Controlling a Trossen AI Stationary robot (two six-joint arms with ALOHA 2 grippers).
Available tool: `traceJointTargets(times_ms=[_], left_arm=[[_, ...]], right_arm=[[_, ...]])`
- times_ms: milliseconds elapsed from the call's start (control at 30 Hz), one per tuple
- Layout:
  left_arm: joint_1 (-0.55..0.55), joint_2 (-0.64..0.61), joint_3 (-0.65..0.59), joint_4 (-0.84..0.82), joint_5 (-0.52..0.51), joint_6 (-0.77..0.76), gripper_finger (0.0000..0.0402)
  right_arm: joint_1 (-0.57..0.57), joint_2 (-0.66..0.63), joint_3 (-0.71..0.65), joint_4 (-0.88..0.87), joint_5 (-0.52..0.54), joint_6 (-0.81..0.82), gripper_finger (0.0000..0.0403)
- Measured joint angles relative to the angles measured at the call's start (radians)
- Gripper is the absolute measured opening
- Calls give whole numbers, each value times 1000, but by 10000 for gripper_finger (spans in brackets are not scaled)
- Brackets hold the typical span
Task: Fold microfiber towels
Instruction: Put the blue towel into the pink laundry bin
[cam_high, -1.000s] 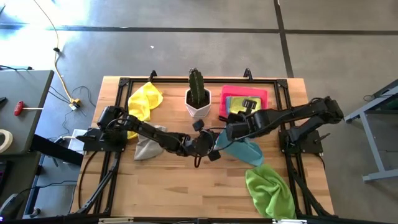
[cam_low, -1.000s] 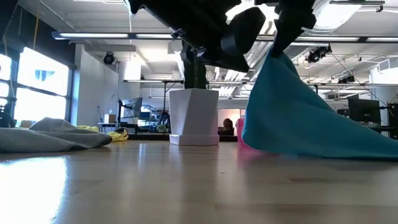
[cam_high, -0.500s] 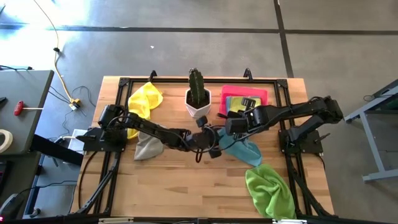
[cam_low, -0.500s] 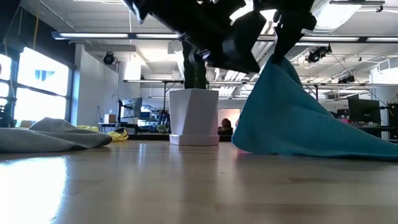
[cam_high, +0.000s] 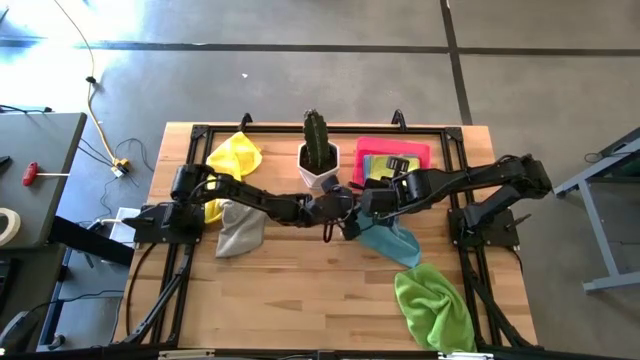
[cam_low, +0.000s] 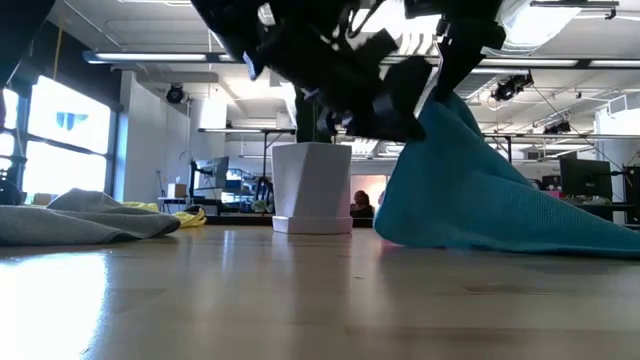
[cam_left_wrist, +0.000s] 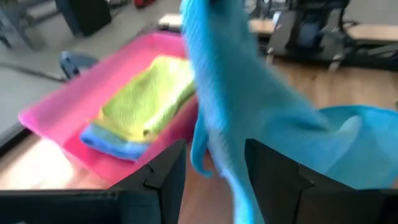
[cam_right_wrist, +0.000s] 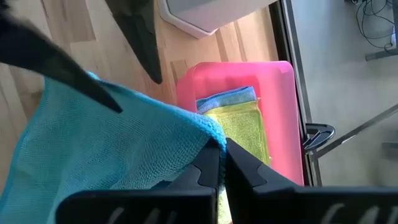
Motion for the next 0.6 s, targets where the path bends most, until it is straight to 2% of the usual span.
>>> traceJointTargets(times_ms=[100, 333, 600], left_arm=[[9, 32, 0, -16, 24, -48, 151], [-35, 32, 0, -181, 80, -144, 136], [-82, 59, 2, -181, 89, -170, 120]], right_arm=[[0, 0, 0, -1, 0, -3, 0], [0, 0, 0, -1, 4, -23, 0], [0, 0, 0, 5, 12, -19, 0]])
